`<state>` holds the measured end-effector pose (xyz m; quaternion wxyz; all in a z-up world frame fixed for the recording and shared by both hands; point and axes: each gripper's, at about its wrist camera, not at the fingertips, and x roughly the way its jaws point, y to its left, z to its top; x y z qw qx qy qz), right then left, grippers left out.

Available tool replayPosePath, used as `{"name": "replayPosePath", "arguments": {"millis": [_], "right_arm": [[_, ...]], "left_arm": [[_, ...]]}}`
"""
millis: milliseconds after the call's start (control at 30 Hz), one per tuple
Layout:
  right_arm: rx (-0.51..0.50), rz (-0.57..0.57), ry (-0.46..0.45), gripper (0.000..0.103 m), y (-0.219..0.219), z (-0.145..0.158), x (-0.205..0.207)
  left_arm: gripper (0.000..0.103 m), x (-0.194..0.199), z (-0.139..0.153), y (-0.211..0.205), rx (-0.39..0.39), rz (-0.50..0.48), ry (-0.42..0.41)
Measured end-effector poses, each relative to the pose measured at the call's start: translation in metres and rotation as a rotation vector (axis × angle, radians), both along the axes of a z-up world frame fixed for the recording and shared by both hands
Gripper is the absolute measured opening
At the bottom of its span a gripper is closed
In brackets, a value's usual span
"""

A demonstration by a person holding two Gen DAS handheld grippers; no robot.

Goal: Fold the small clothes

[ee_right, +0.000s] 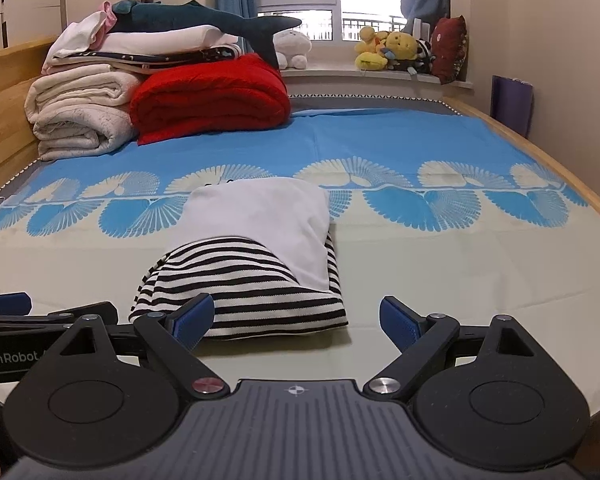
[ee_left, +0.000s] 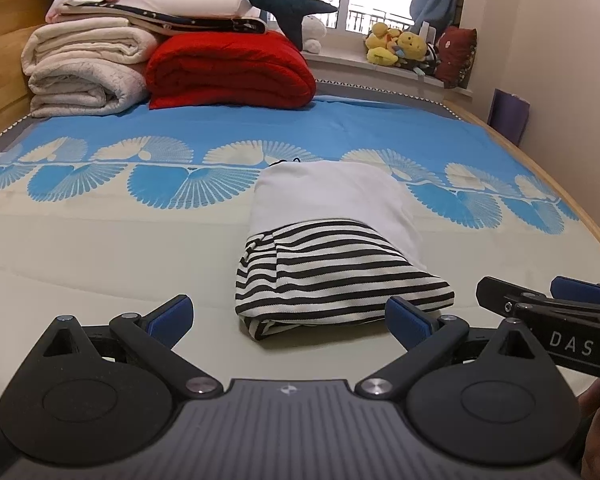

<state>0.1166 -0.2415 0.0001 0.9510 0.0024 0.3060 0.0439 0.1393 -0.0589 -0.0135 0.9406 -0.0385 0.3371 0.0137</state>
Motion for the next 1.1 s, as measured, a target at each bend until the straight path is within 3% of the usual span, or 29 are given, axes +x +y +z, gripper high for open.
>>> {"name": "replayPosePath", "arguments": {"millis": [1100], "right_arm": [[-0.011,-0.003,0.004,0.090,0.0004,-0.0015,0.0040]], "left_arm": [[0.102,0.0028,-0.0014,0.0016,-0.007,0.003,0.003]]}}
